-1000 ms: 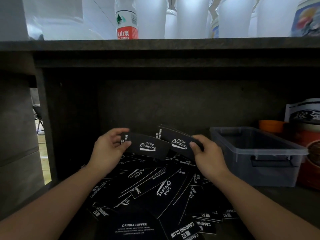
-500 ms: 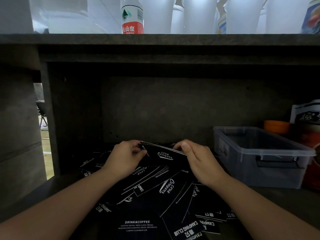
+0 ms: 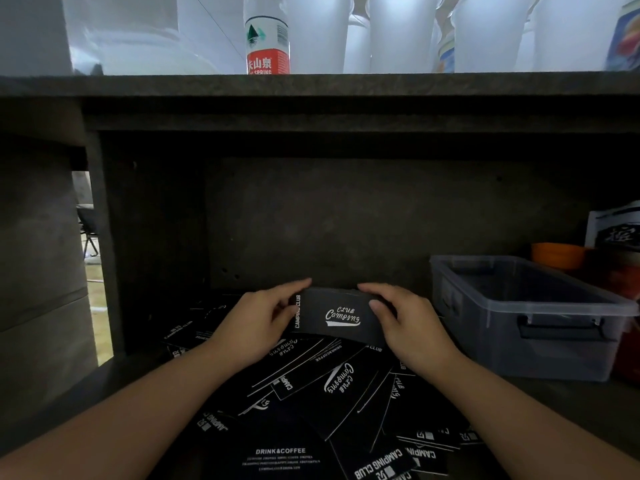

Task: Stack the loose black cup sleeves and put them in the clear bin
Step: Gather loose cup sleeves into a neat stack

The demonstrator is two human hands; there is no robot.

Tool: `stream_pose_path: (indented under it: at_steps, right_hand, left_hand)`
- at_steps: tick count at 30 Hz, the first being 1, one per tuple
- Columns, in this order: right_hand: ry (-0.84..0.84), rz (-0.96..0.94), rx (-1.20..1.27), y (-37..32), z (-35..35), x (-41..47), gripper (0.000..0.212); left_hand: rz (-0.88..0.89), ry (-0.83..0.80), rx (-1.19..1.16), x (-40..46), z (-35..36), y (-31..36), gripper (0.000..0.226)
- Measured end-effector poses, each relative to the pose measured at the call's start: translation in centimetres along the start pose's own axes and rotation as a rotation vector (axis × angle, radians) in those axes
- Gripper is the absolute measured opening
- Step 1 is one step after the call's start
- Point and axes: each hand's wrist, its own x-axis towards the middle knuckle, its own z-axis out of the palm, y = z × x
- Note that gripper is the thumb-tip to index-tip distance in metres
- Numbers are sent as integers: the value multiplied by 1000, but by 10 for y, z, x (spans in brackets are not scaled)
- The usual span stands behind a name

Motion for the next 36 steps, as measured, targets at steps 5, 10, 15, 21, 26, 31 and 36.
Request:
stream_pose_path:
  at_steps: [5,10,15,21,26,31,36]
  right_hand:
    - [30,-3,-47,-2,0,1,26]
    - [169,50,-66,-1,-7,-2,19]
    - [-10,154,-135,4,-5,-4,21]
    - [213,191,-60,5,-10,-2,20]
    - [263,279,-48,10,-12,-1,20]
    - [252,288,-68,11,-8,0,22]
    - [259,285,-72,13,-9,1,25]
  left_hand:
    - [33,56,2,1,-5,0,45]
    - [-161,173,52,6,-21,-19,25]
    - [-244,-37,93,2,-23,-29,34]
    - [-283,-296,178,1,-20,-28,83]
    - [-176,-235,149,2,-21,-21,38]
    - [-117,-165,175,4,-14,-26,54]
    - [-162,-286,267,5,-12,-26,91]
